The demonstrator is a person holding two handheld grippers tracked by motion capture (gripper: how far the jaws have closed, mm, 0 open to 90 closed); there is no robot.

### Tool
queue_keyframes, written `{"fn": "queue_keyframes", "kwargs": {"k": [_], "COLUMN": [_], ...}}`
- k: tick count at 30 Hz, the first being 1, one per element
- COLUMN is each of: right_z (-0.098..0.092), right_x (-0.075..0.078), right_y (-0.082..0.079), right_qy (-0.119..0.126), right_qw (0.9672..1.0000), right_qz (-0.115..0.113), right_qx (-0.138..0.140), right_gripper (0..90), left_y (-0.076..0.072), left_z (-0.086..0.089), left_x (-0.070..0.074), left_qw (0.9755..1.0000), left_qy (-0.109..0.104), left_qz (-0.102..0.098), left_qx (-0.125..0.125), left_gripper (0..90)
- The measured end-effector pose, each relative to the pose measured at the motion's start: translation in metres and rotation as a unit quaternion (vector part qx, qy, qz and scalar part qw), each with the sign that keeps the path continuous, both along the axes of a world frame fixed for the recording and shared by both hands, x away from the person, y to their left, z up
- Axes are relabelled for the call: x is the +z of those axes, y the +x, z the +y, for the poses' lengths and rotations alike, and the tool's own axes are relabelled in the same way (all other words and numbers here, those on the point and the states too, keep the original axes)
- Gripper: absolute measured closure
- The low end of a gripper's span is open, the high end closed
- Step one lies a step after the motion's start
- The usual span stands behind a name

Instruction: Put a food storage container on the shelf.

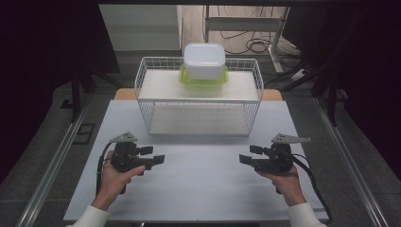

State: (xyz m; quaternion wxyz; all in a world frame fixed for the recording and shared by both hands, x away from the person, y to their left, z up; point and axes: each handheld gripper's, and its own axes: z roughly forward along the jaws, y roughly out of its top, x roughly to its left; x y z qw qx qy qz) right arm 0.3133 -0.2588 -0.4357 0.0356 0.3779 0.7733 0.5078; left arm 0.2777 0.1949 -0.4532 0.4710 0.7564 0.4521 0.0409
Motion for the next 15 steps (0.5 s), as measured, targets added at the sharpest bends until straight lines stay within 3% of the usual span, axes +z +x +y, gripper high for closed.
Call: {"fn": "queue_keyframes", "kwargs": {"k": [8,12,15], "right_z": [0.0002,-0.0035,-0.0037], "right_x": [-0.0023,0.0007,-0.0014], "right_y": [0.0005,0.0041,0.0044], "right_qy": [-0.015,0.001,-0.004], "right_qw": [0.9999,1.0,1.0], "right_qz": [0.0,0.001,-0.001], "right_qx": [-0.006,-0.008,-0.003], "right_gripper": [23.5,20.0,17.7], "left_y": [0.0008,0.0028,0.0049], "left_z": [0.0001,0.0034,0.0036], "left_x": [-0.0067,-0.0105,-0.0117], "left_qw": [0.9999,0.9997,0.9996], "left_qy": [0.008,0.008,0.009], "left_qz": [0.012,0.019,0.021], "left_qx": [0.003,0.012,0.016], "left_gripper": [29.9,29.2,28.3]}}
